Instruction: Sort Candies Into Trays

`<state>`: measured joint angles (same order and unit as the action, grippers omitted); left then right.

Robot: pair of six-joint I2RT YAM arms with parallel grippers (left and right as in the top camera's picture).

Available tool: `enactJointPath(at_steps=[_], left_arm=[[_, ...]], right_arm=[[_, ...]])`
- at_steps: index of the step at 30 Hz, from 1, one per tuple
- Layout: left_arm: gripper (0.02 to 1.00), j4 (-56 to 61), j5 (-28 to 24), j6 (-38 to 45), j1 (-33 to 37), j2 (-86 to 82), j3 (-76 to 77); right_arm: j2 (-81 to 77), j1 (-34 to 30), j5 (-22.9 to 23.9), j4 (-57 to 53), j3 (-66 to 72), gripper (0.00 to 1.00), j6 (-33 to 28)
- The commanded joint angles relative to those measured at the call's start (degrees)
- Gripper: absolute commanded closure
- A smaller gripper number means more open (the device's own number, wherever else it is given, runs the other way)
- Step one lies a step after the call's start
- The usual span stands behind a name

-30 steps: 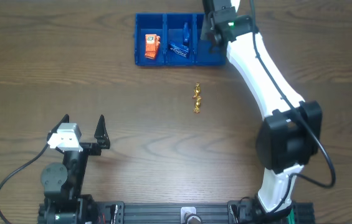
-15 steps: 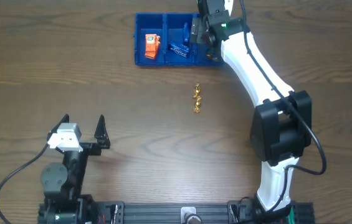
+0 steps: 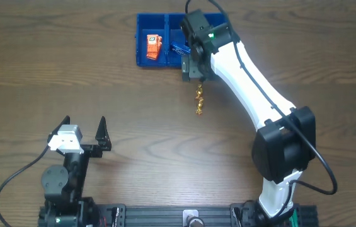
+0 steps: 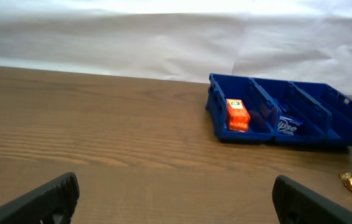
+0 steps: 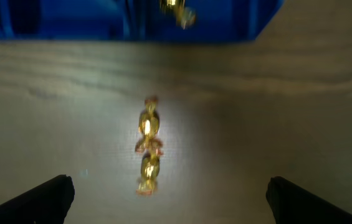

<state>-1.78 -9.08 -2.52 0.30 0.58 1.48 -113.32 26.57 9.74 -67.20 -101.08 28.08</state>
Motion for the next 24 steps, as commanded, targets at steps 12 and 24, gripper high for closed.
enactJointPath(at_steps=[12,24], left_arm=[[0.020,-1.8,-0.8,0.7,0.2,-0.3,-1.2],[0.020,-1.8,-0.8,0.7,0.2,-0.3,-1.2]], right_arm=[[0.1,1.7,-6.5,15.5,22.9,0.001,2.1],[-1.6,2.1,-6.5,21.2,24.3,0.233,2.2]])
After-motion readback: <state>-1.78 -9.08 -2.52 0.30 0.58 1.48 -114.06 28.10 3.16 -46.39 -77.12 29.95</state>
